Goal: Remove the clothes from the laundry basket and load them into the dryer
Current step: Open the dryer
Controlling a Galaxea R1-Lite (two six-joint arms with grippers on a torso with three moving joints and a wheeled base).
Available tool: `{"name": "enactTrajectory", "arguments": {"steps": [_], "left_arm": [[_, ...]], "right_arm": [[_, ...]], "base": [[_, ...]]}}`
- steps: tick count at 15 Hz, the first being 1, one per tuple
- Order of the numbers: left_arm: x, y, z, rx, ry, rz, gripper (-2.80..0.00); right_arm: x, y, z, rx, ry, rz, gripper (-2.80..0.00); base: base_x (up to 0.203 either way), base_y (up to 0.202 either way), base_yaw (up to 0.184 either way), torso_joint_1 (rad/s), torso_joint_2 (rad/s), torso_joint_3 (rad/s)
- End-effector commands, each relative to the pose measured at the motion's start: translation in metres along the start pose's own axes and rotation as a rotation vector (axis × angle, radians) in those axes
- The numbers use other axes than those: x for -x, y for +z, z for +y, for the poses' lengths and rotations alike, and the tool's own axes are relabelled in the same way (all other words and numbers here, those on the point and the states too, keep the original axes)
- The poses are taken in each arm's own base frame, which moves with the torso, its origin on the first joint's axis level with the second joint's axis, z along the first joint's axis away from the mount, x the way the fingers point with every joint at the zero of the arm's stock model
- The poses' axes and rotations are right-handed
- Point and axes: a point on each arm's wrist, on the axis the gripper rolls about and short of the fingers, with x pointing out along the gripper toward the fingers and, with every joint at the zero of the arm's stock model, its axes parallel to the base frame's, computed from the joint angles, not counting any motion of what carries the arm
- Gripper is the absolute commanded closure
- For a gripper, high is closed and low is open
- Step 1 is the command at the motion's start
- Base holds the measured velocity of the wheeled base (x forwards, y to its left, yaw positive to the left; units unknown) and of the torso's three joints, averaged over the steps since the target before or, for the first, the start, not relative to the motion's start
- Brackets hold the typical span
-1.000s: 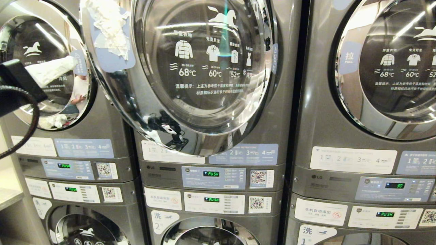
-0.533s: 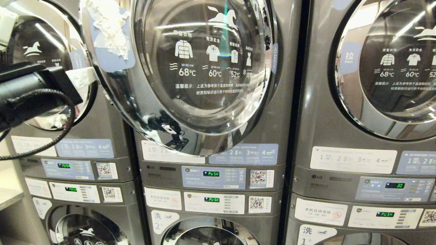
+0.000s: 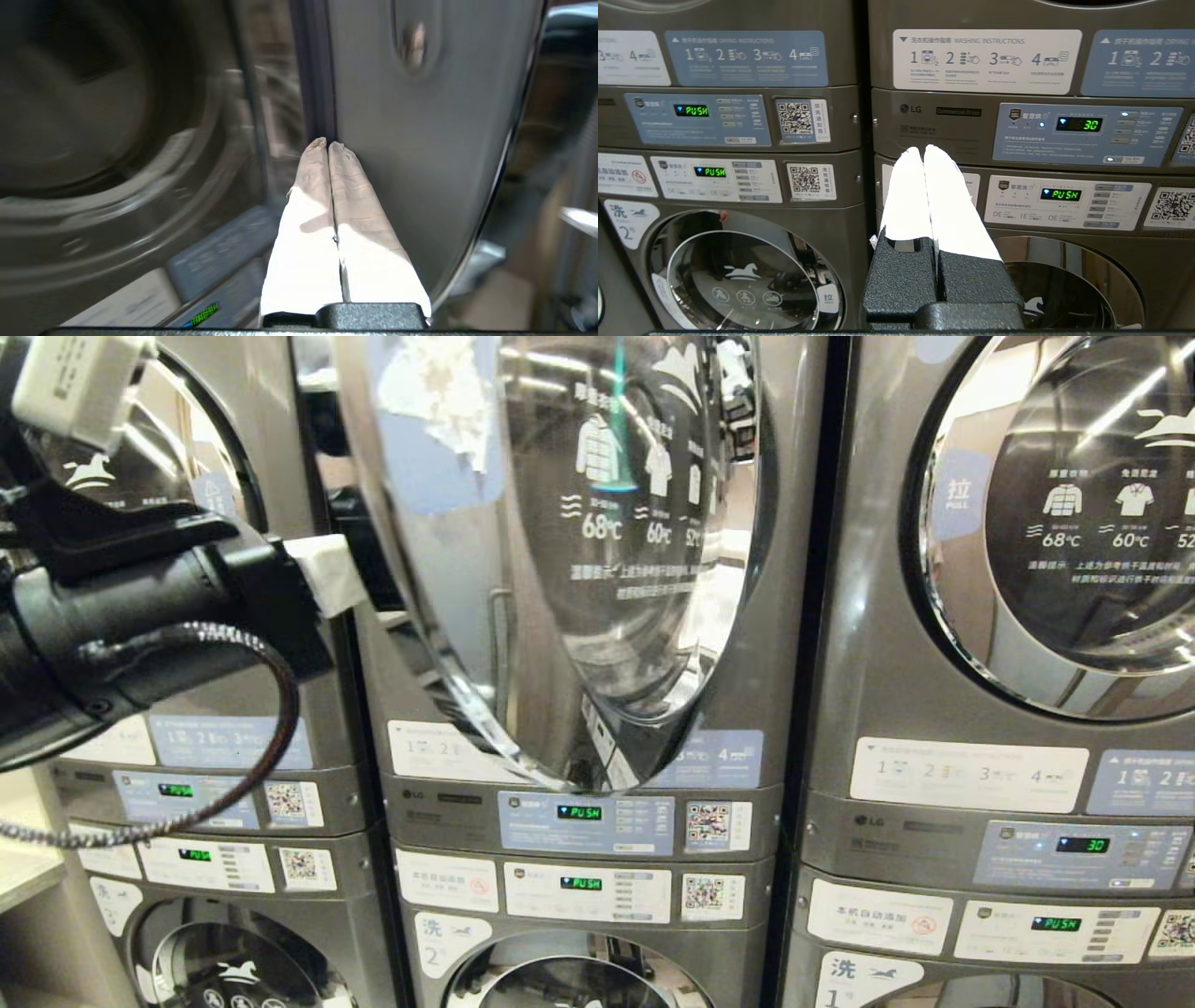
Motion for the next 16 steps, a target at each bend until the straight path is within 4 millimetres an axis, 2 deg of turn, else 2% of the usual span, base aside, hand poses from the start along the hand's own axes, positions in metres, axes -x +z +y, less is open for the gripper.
{"name": "enactTrajectory", "arguments": {"steps": [1,2,4,6,8,10,12,13,15,16], "left_arm": [[-0.008,0.0,-0.023,-0.008,-0.109,-0.007,0.0],[-0.018,-0.003,-0.035,-0.008,-0.168,0.002,0.0],[-0.049,-0.015,-0.053,0.005,-0.265,0.039,0.0],[-0.085,-0.026,-0.061,-0.006,-0.303,0.06,0.0],[-0.121,-0.027,-0.069,-0.035,-0.325,0.032,0.0],[-0.137,-0.025,-0.071,-0.048,-0.274,0.009,0.0],[-0.123,-0.018,-0.06,-0.025,-0.141,0.009,0.0],[-0.11,-0.022,-0.049,0.0,-0.069,0.03,0.0],[-0.073,-0.034,-0.025,0.044,0.061,0.086,0.0],[-0.043,-0.041,-0.015,0.064,0.127,0.111,0.0]], "right_arm": [[0.0,0.0,0.0,-0.001,0.0,-0.001,0.0],[0.0,0.0,0.0,-0.002,0.0,-0.002,0.0],[0.0,0.0,0.0,-0.001,0.0,-0.003,0.0],[0.0,0.0,0.0,-0.001,0.0,-0.002,0.0],[0.0,0.0,0.0,-0.003,0.0,-0.003,0.0],[0.0,0.0,0.0,-0.003,0.0,-0.003,0.0],[0.0,0.0,0.0,-0.003,0.0,-0.003,0.0],[0.0,0.0,0.0,-0.003,0.0,-0.001,0.0],[0.0,0.0,0.0,-0.004,0.0,-0.003,0.0],[0.0,0.0,0.0,-0.004,0.0,-0.003,0.0]], "base": [[0.0,0.0,0.0,0.0,0.0,0.0],[0.0,0.0,0.0,0.0,0.0,0.0],[0.0,0.0,0.0,0.0,0.0,0.0],[0.0,0.0,0.0,0.0,0.0,0.0],[0.0,0.0,0.0,0.0,0.0,0.0],[0.0,0.0,0.0,0.0,0.0,0.0],[0.0,0.0,0.0,0.0,0.0,0.0],[0.0,0.0,0.0,0.0,0.0,0.0],[0.0,0.0,0.0,0.0,0.0,0.0],[0.0,0.0,0.0,0.0,0.0,0.0]]}}
